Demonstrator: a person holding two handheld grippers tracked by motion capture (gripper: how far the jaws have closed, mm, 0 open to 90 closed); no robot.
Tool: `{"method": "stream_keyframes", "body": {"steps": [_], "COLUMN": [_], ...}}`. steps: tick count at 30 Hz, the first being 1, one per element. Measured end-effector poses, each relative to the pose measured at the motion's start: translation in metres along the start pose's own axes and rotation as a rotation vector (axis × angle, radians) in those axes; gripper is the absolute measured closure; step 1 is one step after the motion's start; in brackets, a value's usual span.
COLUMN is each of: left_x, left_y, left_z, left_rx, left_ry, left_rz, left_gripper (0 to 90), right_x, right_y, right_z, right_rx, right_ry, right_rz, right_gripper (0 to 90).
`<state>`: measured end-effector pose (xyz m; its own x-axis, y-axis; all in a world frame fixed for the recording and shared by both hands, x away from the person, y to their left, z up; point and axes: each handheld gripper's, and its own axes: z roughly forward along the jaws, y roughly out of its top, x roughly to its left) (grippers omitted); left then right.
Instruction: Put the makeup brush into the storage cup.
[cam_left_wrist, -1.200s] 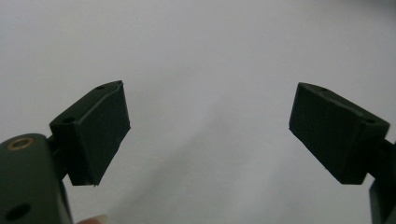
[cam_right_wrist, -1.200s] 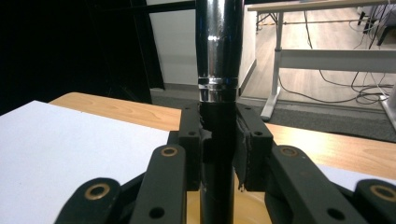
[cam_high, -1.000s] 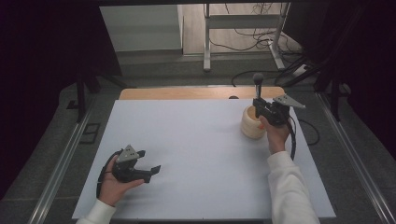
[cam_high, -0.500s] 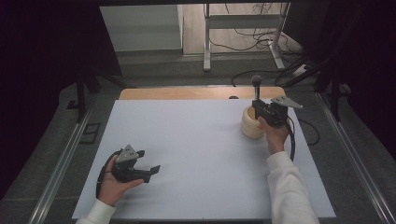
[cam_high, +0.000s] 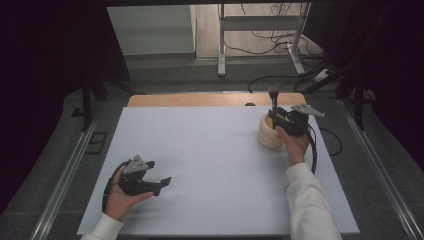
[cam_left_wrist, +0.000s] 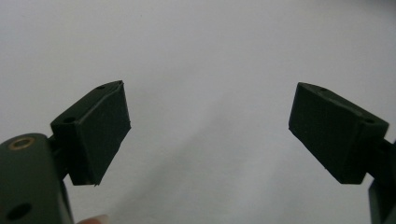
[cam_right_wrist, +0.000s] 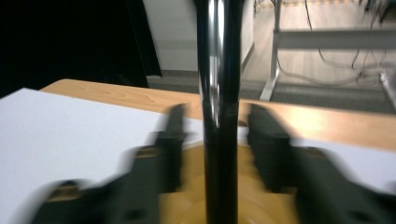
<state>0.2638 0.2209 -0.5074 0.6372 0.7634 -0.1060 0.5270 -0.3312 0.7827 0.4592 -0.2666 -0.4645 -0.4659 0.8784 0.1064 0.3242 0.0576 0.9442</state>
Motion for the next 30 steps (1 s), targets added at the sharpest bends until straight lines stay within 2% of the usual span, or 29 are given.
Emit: {"method": "stream_keyframes", "body": {"steps": [2, 3, 4, 5, 13, 25, 30], "left_x": [0.001, 0.001, 0.001, 0.001, 0.002, 0.003, 0.005], "left_y": [0.000, 0.000, 0.000, 0.000, 0.000, 0.001, 0.002], "left_z": [-0.001, -0.002, -0.002, -0.003, -0.003, -0.003, -0.004], "left_rx": [-0.001, -0.003, -0.003, -0.006, -0.005, -0.010, -0.024], "left_ry": [0.001, 0.003, 0.003, 0.003, 0.003, 0.001, -0.020], "left_rz": [-0.001, 0.000, 0.000, -0.003, -0.003, -0.008, -0.028], "left_gripper": [13.2, 13.1, 13.2, 13.2, 13.2, 13.1, 13.1], "right_x": [-0.001, -0.001, -0.001, 0.000, 0.005, 0.011, 0.015], "right_y": [-0.001, 0.000, 0.000, 0.002, 0.005, 0.011, 0.013], "right_z": [-0.001, -0.001, -0.001, -0.003, -0.003, -0.008, -0.012], "right_rx": [0.004, 0.006, 0.006, 0.006, 0.021, 0.024, 0.025], "right_ry": [0.008, 0.004, 0.004, 0.001, 0.011, 0.010, 0.001], "right_rz": [0.018, 0.012, 0.012, 0.012, -0.003, -0.016, -0.022], "right_gripper": [47.4, 43.2, 43.2, 38.0, 27.1, 18.6, 13.7]}}
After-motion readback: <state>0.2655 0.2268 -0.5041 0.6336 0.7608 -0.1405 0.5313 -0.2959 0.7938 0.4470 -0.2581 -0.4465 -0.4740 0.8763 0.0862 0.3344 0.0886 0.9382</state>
